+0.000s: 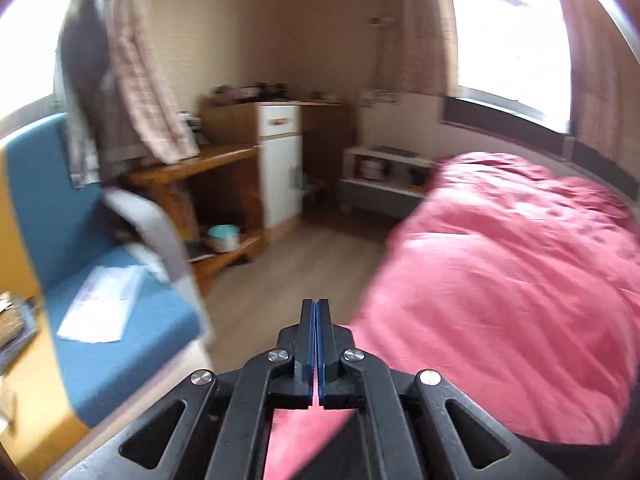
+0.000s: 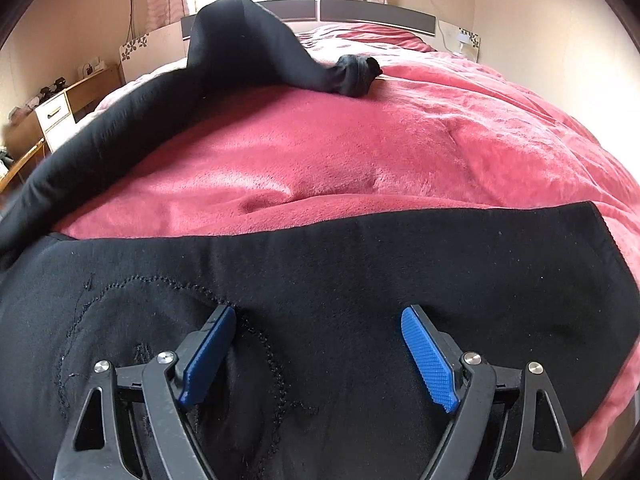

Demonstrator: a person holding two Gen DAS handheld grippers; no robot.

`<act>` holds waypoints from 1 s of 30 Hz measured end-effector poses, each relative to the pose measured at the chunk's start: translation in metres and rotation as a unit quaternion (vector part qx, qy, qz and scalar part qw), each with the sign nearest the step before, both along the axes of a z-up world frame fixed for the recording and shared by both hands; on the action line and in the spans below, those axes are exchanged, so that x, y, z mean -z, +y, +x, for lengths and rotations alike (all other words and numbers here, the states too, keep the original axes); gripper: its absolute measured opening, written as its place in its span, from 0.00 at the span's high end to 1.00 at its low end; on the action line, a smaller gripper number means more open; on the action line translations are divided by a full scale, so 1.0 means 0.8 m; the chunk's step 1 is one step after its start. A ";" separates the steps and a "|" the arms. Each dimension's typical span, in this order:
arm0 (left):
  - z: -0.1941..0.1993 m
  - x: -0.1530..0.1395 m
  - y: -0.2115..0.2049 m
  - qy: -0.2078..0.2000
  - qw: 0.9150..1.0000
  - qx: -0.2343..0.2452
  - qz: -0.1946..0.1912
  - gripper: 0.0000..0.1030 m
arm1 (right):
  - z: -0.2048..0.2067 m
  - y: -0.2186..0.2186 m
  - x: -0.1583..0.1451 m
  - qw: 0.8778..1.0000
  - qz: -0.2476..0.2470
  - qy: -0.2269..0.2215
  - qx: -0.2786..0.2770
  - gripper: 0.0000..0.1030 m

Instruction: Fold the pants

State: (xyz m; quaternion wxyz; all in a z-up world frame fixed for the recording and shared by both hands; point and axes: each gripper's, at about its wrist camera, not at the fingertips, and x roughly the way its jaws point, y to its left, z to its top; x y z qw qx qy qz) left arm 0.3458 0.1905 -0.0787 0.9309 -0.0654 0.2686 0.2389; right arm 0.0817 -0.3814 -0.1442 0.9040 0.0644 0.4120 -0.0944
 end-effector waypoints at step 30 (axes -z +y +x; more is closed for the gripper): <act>-0.154 0.122 -0.155 0.033 0.965 0.235 -0.107 0.35 | 0.225 -0.002 -0.053 0.943 -0.313 0.044 -0.104 0.61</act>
